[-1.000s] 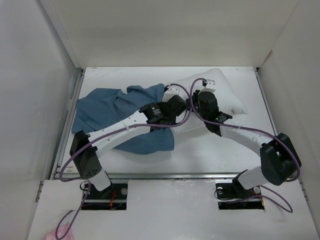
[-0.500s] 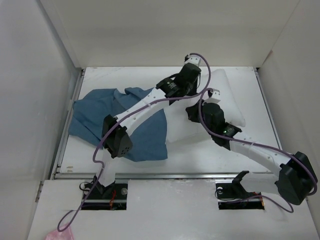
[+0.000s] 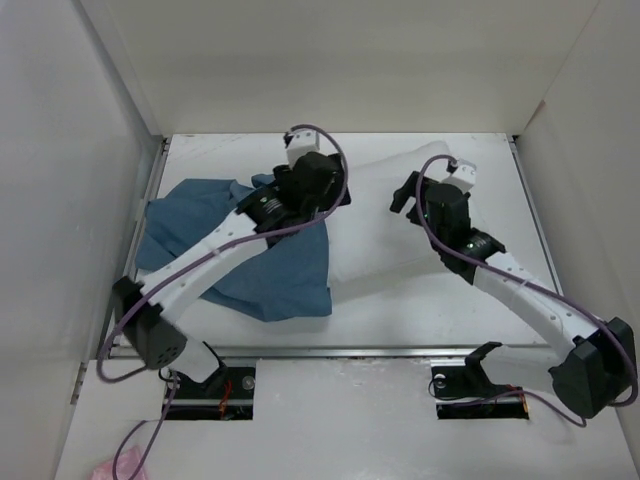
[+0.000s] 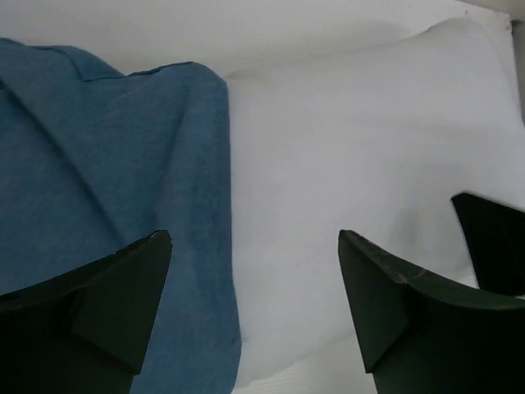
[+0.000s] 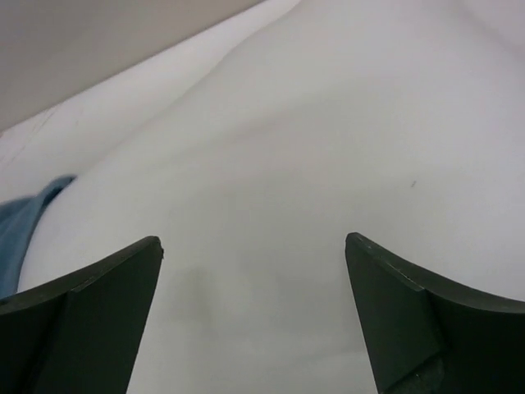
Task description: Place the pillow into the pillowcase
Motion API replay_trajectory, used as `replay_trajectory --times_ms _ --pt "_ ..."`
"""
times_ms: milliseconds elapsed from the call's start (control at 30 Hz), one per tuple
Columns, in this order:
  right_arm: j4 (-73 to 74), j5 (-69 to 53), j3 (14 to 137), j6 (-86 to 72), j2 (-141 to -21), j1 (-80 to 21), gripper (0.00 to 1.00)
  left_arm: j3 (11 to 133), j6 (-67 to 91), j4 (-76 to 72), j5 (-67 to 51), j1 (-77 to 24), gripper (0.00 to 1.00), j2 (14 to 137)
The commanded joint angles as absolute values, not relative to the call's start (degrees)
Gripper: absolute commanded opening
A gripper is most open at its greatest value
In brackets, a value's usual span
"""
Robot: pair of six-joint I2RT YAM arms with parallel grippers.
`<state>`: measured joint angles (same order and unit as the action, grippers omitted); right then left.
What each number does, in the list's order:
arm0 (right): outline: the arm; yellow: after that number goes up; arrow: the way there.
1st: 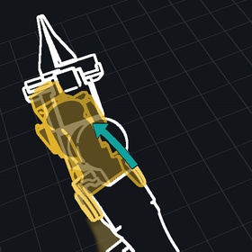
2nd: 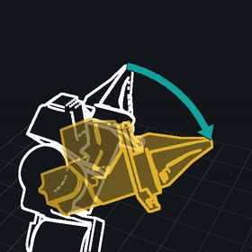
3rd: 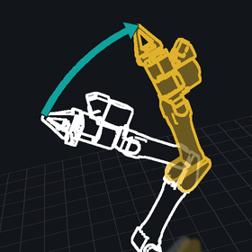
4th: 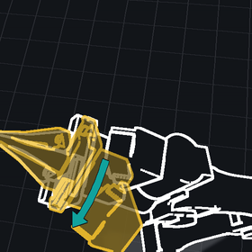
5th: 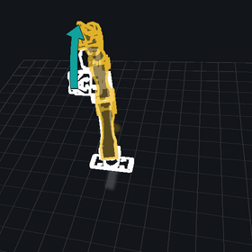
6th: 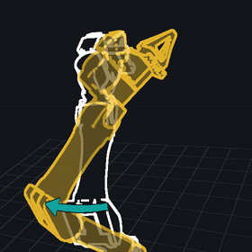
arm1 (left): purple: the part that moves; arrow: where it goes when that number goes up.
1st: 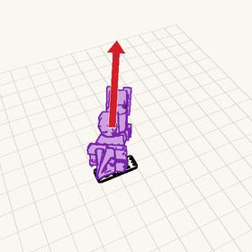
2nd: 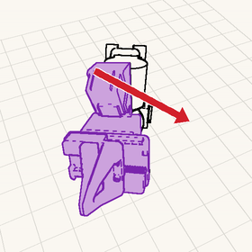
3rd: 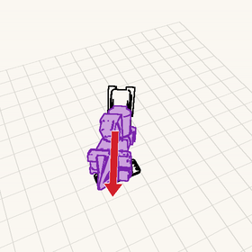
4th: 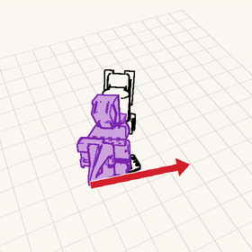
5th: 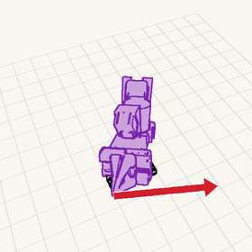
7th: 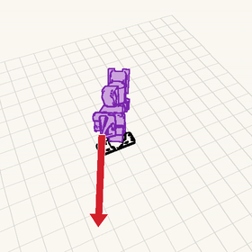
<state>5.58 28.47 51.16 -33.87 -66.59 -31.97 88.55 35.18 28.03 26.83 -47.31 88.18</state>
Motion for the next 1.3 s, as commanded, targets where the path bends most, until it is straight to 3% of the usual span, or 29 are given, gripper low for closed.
replay_trajectory --times_ms 0,133,267,333,400,500,600,867,1067,1133,1167,1233,1267 --pt "6.2 27.7 58.3 -31.3 -69.2 -26.6 0.99 82.0 40.1 27.8 29.4 -47.1 0.81 79.9" --pt "4.8 26.0 67.4 -26.7 -78.0 -20.5 1.00 73.5 45.5 28.7 28.0 -46.1 0.85 76.1" --pt "-0.4 20.2 72.6 -21.2 -88.5 -17.1 1.00 66.6 46.9 25.0 21.5 -44.5 0.73 79.1" --pt "0.6 17.6 74.8 -18.9 -94.5 -17.1 0.96 65.7 46.1 20.1 13.9 -43.9 0.61 82.5" --pt "1.8 12.3 75.8 -17.0 -97.7 -17.1 0.92 67.6 46.6 19.4 13.3 -43.9 0.53 88.6" --pt "1.8 6.4 71.0 -17.7 -97.7 -17.1 0.88 73.1 44.5 21.6 16.8 -43.3 0.51 95.5" --pt "1.8 1.8 62.8 -20.7 -92.2 -17.1 0.86 81.7 40.7 21.0 17.7 -41.8 0.51 99.2" --pt "7.9 3.2 45.6 -27.6 -67.4 -25.8 0.86 100.5 32.6 17.3 12.7 -39.3 0.51 110.5" --pt "14.9 15.0 46.6 -22.8 -61.8 -32.2 0.90 100.5 31.0 12.0 8.4 -39.3 0.61 111.2" --pt "16.7 20.4 49.3 -15.8 -61.8 -35.1 0.94 99.1 30.5 10.6 8.8 -39.3 0.72 108.6" --pt "16.7 22.7 50.4 -14.0 -61.8 -38.1 0.94 99.1 29.8 10.6 9.7 -39.3 0.87 107.4" --pt "14.6 25.3 53.3 -9.3 -62.4 -40.8 1.00 95.5 29.8 10.6 14.6 -39.3 1.00 102.3" --pt "13.5 25.3 54.3 -7.1 -63.0 -42.4 1.00 93.5 29.8 10.6 16.7 -39.3 1.00 100.0"
